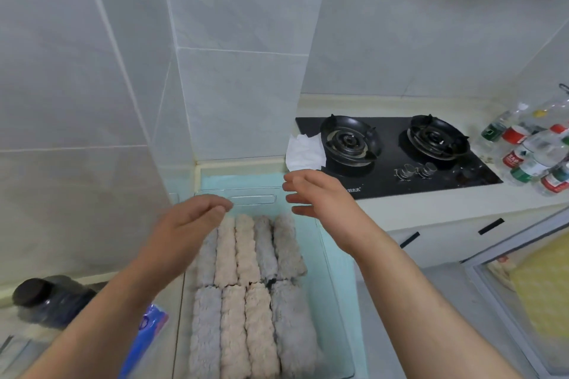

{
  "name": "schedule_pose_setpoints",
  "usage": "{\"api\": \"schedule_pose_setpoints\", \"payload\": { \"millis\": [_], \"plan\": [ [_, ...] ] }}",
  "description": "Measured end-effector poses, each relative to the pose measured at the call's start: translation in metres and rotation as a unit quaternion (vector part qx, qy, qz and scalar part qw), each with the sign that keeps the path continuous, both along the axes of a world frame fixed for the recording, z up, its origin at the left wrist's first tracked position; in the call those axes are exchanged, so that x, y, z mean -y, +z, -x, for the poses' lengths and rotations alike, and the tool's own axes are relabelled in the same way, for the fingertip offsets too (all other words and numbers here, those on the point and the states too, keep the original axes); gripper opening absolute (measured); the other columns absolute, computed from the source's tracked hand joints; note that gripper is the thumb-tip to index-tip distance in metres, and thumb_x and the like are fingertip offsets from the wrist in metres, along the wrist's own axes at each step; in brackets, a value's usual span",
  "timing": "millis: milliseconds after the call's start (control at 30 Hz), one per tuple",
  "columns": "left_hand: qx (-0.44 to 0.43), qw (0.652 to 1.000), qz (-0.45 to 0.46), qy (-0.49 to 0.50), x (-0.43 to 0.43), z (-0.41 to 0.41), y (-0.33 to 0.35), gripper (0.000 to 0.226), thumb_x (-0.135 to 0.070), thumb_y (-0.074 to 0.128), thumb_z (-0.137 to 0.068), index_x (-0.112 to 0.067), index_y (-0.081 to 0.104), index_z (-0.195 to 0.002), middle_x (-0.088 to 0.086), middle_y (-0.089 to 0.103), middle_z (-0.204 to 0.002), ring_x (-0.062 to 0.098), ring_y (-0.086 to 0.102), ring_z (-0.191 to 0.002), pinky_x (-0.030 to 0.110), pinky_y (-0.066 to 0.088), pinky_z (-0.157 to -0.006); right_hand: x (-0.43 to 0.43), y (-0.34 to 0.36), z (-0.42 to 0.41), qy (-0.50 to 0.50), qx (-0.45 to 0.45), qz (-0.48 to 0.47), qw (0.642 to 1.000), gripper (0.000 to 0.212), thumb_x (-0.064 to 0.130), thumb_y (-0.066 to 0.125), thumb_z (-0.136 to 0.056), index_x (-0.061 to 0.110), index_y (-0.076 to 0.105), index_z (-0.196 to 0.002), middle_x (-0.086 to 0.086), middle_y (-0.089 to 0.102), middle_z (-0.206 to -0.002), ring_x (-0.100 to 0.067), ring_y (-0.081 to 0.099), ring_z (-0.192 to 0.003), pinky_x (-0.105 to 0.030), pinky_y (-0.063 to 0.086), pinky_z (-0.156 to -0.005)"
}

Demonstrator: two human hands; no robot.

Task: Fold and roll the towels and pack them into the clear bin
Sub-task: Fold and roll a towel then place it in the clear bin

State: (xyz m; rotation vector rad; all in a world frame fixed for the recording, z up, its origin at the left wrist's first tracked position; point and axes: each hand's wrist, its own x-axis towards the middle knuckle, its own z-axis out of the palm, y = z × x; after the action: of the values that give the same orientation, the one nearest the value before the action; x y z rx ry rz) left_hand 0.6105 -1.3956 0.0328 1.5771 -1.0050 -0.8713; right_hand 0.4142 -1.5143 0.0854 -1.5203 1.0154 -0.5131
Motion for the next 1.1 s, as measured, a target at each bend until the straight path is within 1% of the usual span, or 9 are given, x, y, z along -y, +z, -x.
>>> {"api": "schedule_pose_setpoints", "payload": {
  "millis": [67,167,333,500,633,700,833,1000,1100],
  "plan": [
    [-0.040,0.998,0.021,0.054,-0.010,0.001,0.008,0.019,-0.040,0.061,-0.078,-0.031,0.075,-0.085,-0.003,0.073,-0.097,0.017,0.066,-0.101,0.041,0.050,-0.094,-0.002,0.004,0.005,0.010,0.011,0.026,1.000,0.018,0.023,0.050,-0.098,0.021,0.067,-0.103,-0.001,0.067,-0.116,-0.021,0.063,-0.108,-0.036,0.052,-0.096],
    [-0.043,0.991,0.039,0.124,-0.028,0.011,0.022,0.020,-0.017,0.053,-0.092,-0.019,0.073,-0.089,0.004,0.073,-0.096,0.019,0.067,-0.098,0.040,0.052,-0.092,-0.004,0.005,0.012,0.038,0.028,0.081,0.996,0.017,0.024,0.053,-0.097,0.033,0.067,-0.097,0.001,0.069,-0.109,-0.020,0.063,-0.105,-0.042,0.050,-0.099],
    [-0.015,0.965,0.047,0.256,-0.073,0.046,0.040,0.029,-0.012,0.039,-0.100,-0.011,0.068,-0.104,0.007,0.070,-0.104,0.018,0.065,-0.096,0.012,0.051,-0.064,-0.005,0.000,0.030,0.131,0.061,0.111,0.983,0.018,0.029,0.053,-0.094,0.038,0.065,-0.104,0.016,0.066,-0.111,-0.004,0.060,-0.108,-0.041,0.047,-0.102],
    [-0.021,0.913,0.079,0.399,-0.143,0.110,0.038,0.025,-0.021,0.046,-0.096,-0.016,0.071,-0.097,0.008,0.072,-0.104,0.022,0.066,-0.100,0.037,0.049,-0.088,-0.017,-0.003,0.058,0.227,0.090,0.098,0.965,0.021,0.026,0.050,-0.098,0.041,0.065,-0.098,0.012,0.067,-0.112,-0.010,0.060,-0.110,-0.044,0.046,-0.103],
    [-0.036,0.869,0.069,0.489,-0.205,0.181,0.040,0.023,-0.021,0.048,-0.095,-0.013,0.069,-0.098,0.008,0.071,-0.102,0.026,0.064,-0.103,0.042,0.049,-0.093,-0.053,0.005,0.072,0.330,0.099,0.098,0.934,0.018,0.034,0.051,-0.092,0.038,0.064,-0.103,0.012,0.067,-0.113,-0.008,0.060,-0.110,-0.041,0.047,-0.102],
    [-0.026,0.847,0.061,0.528,-0.244,0.216,0.046,0.023,-0.023,0.049,-0.095,-0.011,0.068,-0.101,0.010,0.070,-0.105,0.025,0.064,-0.104,0.041,0.050,-0.092,-0.084,0.010,0.075,0.386,0.108,0.100,0.911,0.017,0.027,0.052,-0.096,0.036,0.064,-0.104,0.015,0.066,-0.109,0.000,0.060,-0.104,-0.030,0.047,-0.098],
    [0.010,0.786,0.049,0.617,-0.329,0.282,0.059,0.027,-0.028,0.052,-0.091,-0.013,0.069,-0.104,0.008,0.071,-0.108,0.023,0.065,-0.105,0.039,0.049,-0.091,-0.161,0.021,0.081,0.495,0.114,0.100,0.855,0.020,0.019,0.052,-0.097,0.036,0.063,-0.100,0.021,0.065,-0.104,0.013,0.057,-0.092,-0.007,0.042,-0.081],
    [0.010,0.683,0.051,0.728,-0.425,0.378,0.057,0.029,-0.013,0.042,-0.101,-0.016,0.070,-0.103,0.008,0.072,-0.107,0.024,0.064,-0.107,0.045,0.047,-0.098,-0.267,0.022,0.101,0.606,0.119,0.087,0.782,0.020,0.017,0.055,-0.096,0.031,0.062,-0.108,0.013,0.066,-0.107,0.008,0.058,-0.095,-0.008,0.044,-0.084],
    [0.002,0.617,0.061,0.784,-0.484,0.444,0.055,0.026,-0.011,0.042,-0.100,-0.018,0.066,-0.106,0.011,0.070,-0.108,0.025,0.063,-0.105,0.044,0.047,-0.097,-0.346,0.020,0.121,0.659,0.127,0.066,0.739,0.026,0.013,0.057,-0.094,0.026,0.058,-0.116,0.002,0.065,-0.111,-0.005,0.059,-0.101,-0.020,0.046,-0.090]
  ]
}}
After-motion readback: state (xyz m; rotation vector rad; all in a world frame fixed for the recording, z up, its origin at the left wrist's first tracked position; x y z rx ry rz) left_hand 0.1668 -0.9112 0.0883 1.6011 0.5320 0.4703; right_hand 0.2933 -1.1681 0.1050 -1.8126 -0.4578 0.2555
